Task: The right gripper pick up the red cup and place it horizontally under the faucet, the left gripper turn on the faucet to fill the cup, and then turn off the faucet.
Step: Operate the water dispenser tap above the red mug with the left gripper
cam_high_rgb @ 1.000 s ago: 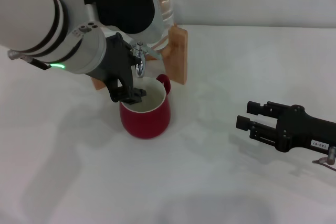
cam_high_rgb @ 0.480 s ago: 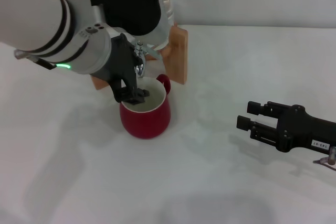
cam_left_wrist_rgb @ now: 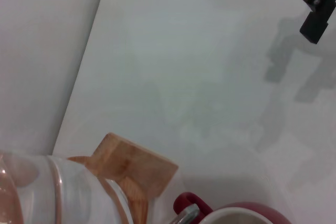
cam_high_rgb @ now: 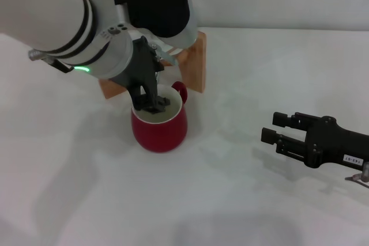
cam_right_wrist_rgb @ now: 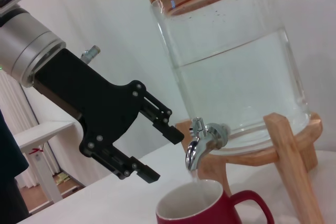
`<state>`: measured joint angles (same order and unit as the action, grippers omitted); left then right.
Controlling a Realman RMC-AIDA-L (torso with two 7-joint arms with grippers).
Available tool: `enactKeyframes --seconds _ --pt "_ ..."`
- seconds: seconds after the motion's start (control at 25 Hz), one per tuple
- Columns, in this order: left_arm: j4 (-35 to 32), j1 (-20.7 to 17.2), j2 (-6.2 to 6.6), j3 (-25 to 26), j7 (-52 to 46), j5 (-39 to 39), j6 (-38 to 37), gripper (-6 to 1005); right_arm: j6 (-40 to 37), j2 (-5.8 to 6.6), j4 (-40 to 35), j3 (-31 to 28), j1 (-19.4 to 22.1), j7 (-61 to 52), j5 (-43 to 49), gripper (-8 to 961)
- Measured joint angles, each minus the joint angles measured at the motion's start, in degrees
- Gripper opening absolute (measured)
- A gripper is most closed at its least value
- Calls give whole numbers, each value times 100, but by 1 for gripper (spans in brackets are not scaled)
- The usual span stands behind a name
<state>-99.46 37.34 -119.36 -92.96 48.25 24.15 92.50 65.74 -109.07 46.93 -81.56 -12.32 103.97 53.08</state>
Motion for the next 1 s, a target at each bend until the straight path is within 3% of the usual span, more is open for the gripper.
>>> enactKeyframes --seconds 1.0 --pt "178 178 0 -106 0 -53 -107 622 0 -9 -3 -53 20 0 0 528"
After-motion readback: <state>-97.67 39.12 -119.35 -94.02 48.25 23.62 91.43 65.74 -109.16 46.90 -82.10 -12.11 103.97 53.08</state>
